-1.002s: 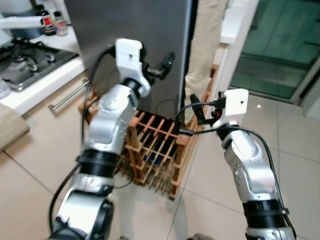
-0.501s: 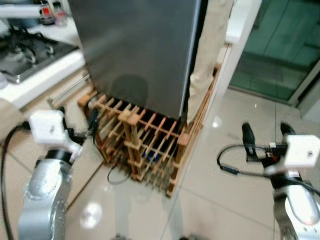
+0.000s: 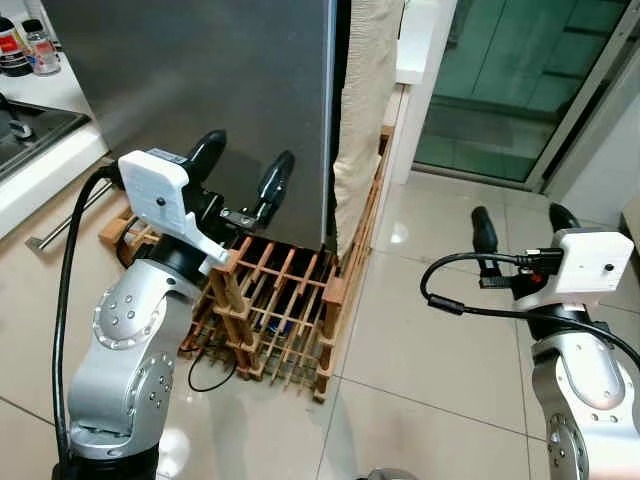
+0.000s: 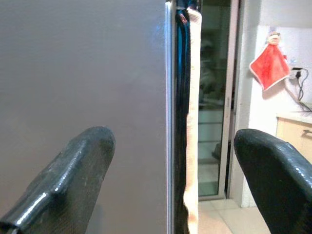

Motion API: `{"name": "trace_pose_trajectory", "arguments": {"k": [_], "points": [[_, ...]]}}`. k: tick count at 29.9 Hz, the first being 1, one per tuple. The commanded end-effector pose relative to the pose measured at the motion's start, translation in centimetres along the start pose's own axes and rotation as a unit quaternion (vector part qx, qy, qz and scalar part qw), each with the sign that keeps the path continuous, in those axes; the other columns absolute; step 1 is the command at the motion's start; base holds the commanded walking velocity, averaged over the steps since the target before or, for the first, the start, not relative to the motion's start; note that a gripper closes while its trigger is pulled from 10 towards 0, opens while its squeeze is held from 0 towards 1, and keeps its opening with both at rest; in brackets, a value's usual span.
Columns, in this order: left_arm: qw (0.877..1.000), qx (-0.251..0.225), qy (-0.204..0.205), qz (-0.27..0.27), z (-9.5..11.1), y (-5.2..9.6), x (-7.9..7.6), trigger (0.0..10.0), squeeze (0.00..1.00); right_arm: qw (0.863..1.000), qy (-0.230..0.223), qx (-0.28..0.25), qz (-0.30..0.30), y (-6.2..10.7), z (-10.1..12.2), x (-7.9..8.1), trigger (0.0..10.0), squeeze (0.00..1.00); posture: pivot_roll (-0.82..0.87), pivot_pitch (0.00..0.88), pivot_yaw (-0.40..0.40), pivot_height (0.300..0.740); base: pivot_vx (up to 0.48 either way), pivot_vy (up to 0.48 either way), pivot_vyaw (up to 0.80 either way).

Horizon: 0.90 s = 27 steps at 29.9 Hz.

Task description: Restocking fridge

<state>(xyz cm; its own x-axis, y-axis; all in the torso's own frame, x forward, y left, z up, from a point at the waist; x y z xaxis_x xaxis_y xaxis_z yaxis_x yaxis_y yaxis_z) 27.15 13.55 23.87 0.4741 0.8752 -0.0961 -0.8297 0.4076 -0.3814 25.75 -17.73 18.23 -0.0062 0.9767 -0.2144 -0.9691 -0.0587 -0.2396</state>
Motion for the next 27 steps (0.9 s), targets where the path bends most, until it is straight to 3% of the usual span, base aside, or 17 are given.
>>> {"name": "trace_pose_trajectory", "arguments": {"k": [1,8,14,18,19,21,23,27], "points": [[1.000,-0.003,0.005,-0.020,0.2,-0.5,-0.8,10.0,0.00,1.000,0.011,0.020,0.001,0.0,-0.7,-0.4,10.0,0.00,-0.12,0.022,0.003,0.727,0.469,0.000,-0.75],[1.000,-0.012,0.012,0.003,0.3,-0.9,0.0,10.0,0.00,1.000,0.018,0.013,0.008,-0.8,-0.9,-0.3,10.0,0.00,-0.11,0.013,0.000,0.727,0.069,0.000,-0.11],[0.999,-0.004,0.034,0.005,-0.3,-2.2,0.6,10.0,0.00,1.000,0.015,0.012,0.016,-1.3,-1.1,0.1,10.0,0.00,-0.10,0.005,-0.012,0.727,0.000,0.000,0.00],[0.999,0.008,0.033,0.002,-0.6,-3.9,0.8,10.0,0.00,0.999,0.023,0.015,0.028,-1.8,-1.2,0.4,10.0,0.00,-0.12,0.000,-0.010,0.727,0.000,0.000,-0.19],[0.998,0.014,0.056,0.014,-1.0,-4.8,1.0,10.0,0.00,0.999,0.023,0.018,0.028,-2.0,-1.4,0.4,10.0,0.00,-0.12,0.000,-0.010,0.727,0.000,0.000,-0.72],[0.998,0.019,0.062,0.020,-1.3,-5.1,0.9,10.0,0.00,0.999,0.022,0.019,0.027,-2.0,-1.4,0.3,10.0,0.00,-0.12,0.000,-0.010,0.727,0.000,0.000,-0.73],[0.995,0.026,0.084,0.045,-1.9,-6.6,0.7,10.0,0.00,0.999,0.024,0.017,0.027,-2.2,-1.4,0.2,10.0,0.00,-0.13,0.000,-0.010,0.727,0.000,0.000,-0.72],[0.993,0.048,0.085,0.069,-2.6,-8.4,0.4,10.0,0.00,0.999,0.026,0.016,0.029,-2.2,-1.5,0.3,10.0,0.00,-0.14,0.000,-0.010,0.727,0.000,0.000,-0.28]]}}
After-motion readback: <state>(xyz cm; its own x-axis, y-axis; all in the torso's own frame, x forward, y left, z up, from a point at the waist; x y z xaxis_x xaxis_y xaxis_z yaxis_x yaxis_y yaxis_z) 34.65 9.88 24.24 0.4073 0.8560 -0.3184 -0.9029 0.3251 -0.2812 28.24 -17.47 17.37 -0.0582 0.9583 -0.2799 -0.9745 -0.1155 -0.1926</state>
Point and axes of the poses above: a point about 5 cm out from each wrist's last joint towards the gripper, its own y axis pointing back from the gripper into the wrist, its own z axis along the axis of the wrist's last joint, x = y × z, the point moved 2 cm from there along -y, pointing out of the wrist towards the gripper, and after that the axes turned 8 degrees about y, right-handed, at the moved point
